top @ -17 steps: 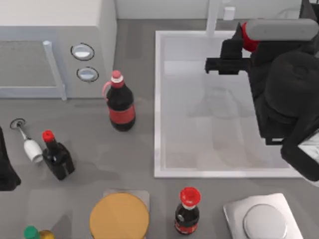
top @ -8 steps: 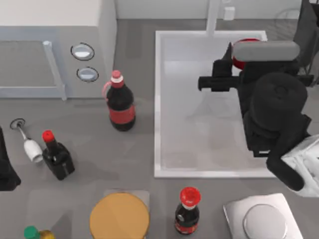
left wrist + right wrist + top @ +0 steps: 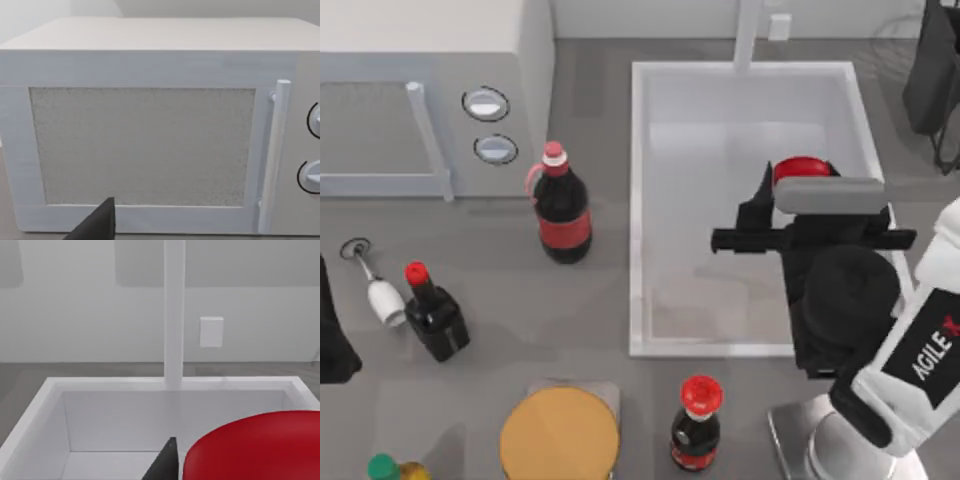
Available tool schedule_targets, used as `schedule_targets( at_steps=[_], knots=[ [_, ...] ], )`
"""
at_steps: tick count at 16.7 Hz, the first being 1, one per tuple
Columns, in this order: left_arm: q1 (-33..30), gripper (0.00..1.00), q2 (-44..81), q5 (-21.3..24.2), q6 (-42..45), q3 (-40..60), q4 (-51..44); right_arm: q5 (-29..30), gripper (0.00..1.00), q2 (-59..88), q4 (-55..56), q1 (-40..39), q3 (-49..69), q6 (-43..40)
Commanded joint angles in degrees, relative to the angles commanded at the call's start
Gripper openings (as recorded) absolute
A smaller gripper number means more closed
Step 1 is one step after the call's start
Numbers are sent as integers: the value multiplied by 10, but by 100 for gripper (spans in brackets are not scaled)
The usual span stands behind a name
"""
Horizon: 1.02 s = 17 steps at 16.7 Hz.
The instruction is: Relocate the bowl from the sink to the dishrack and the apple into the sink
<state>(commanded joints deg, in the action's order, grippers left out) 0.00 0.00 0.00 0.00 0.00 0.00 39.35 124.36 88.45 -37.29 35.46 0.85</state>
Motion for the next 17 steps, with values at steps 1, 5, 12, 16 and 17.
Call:
schedule_targets(
  at_steps=[1,5,12,16,17],
  knots=[
    [0,100,0,0,0,0,0,-1,0,16,19,0,-3,0],
    [0,100,0,0,0,0,0,-1,0,35,40,1,-6,1],
    [0,100,0,0,0,0,0,-1,38,35,40,1,-6,1],
    [0,100,0,0,0,0,0,-1,68,35,40,1,-6,1],
    [0,100,0,0,0,0,0,-1,75,35,40,1,-6,1]
  ],
)
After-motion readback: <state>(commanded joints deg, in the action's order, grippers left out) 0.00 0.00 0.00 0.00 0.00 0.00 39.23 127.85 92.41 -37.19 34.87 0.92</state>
